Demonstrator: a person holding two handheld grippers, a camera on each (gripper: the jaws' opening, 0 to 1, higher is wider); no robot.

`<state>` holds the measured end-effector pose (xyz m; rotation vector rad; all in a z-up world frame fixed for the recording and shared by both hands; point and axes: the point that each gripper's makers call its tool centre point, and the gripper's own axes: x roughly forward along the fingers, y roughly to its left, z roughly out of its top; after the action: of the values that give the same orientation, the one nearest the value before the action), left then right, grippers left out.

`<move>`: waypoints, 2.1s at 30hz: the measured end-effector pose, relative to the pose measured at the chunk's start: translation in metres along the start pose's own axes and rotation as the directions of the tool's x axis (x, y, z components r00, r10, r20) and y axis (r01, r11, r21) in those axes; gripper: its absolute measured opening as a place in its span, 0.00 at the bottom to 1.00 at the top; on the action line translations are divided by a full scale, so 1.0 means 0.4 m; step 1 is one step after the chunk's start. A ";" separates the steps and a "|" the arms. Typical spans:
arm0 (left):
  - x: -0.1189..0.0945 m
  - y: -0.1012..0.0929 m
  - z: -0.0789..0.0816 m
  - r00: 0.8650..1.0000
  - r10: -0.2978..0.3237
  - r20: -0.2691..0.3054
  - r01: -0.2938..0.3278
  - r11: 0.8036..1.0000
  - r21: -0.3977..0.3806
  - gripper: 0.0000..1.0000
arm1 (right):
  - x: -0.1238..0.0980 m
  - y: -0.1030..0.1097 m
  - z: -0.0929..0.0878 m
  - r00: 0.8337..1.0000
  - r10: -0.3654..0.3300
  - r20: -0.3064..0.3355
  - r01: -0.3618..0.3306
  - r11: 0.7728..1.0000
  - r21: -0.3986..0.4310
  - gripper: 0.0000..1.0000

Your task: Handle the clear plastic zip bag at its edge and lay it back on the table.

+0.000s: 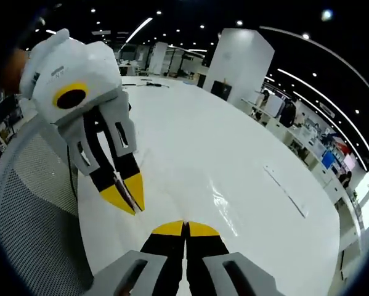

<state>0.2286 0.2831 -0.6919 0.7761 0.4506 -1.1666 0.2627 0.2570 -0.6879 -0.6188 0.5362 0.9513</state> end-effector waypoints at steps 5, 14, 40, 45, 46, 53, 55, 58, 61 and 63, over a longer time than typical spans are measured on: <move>-0.036 0.023 0.032 0.994 0.066 0.084 -0.057 0.993 -0.099 0.03 | 0.019 -0.002 -0.026 1.000 0.004 -0.006 -0.004 1.000 0.020 0.00; -0.103 0.051 0.022 0.975 0.175 0.134 -0.140 0.962 -0.232 0.11 | 0.059 0.018 -0.062 1.000 0.022 -0.019 -0.022 1.000 0.020 0.00; -0.201 0.066 -0.147 0.947 0.317 0.060 -0.252 0.843 -0.476 0.36 | 0.008 0.053 -0.071 0.996 0.088 0.029 -0.092 0.975 0.200 0.43; -0.213 0.059 -0.167 0.938 0.343 0.053 -0.271 0.819 -0.506 0.45 | -0.018 0.033 -0.095 0.999 0.026 0.040 -0.034 0.978 0.208 0.56; -0.215 0.056 -0.169 0.937 0.347 0.051 -0.275 0.818 -0.504 0.46 | -0.024 0.031 -0.099 0.999 0.021 0.042 -0.030 0.978 0.207 0.58; -0.217 0.033 -0.199 0.929 0.368 0.036 -0.293 0.793 -0.534 0.52 | -0.073 0.022 -0.134 0.998 -0.029 0.062 0.011 0.961 0.275 0.71; -0.217 0.030 -0.204 0.928 0.371 0.031 -0.297 0.789 -0.538 0.55 | -0.083 0.020 -0.142 0.997 -0.042 0.061 0.024 0.961 0.276 0.75; -0.219 0.022 -0.215 0.926 0.376 0.030 -0.297 0.775 -0.557 0.60 | -0.111 0.021 -0.161 0.996 -0.069 0.060 0.049 0.955 0.293 0.80; -0.220 0.017 -0.229 0.927 0.375 0.026 -0.297 0.774 -0.559 0.60 | -0.128 0.027 -0.177 0.995 -0.083 0.053 0.064 0.955 0.291 0.85; -0.220 0.011 -0.230 0.928 0.372 0.020 -0.298 0.775 -0.558 0.62 | -0.140 0.029 -0.186 0.994 -0.095 0.050 0.076 0.951 0.299 0.88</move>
<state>0.2086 0.4089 -0.6920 0.2565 0.4826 -0.6864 0.2146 0.1782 -0.7062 -0.3363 0.5771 0.7862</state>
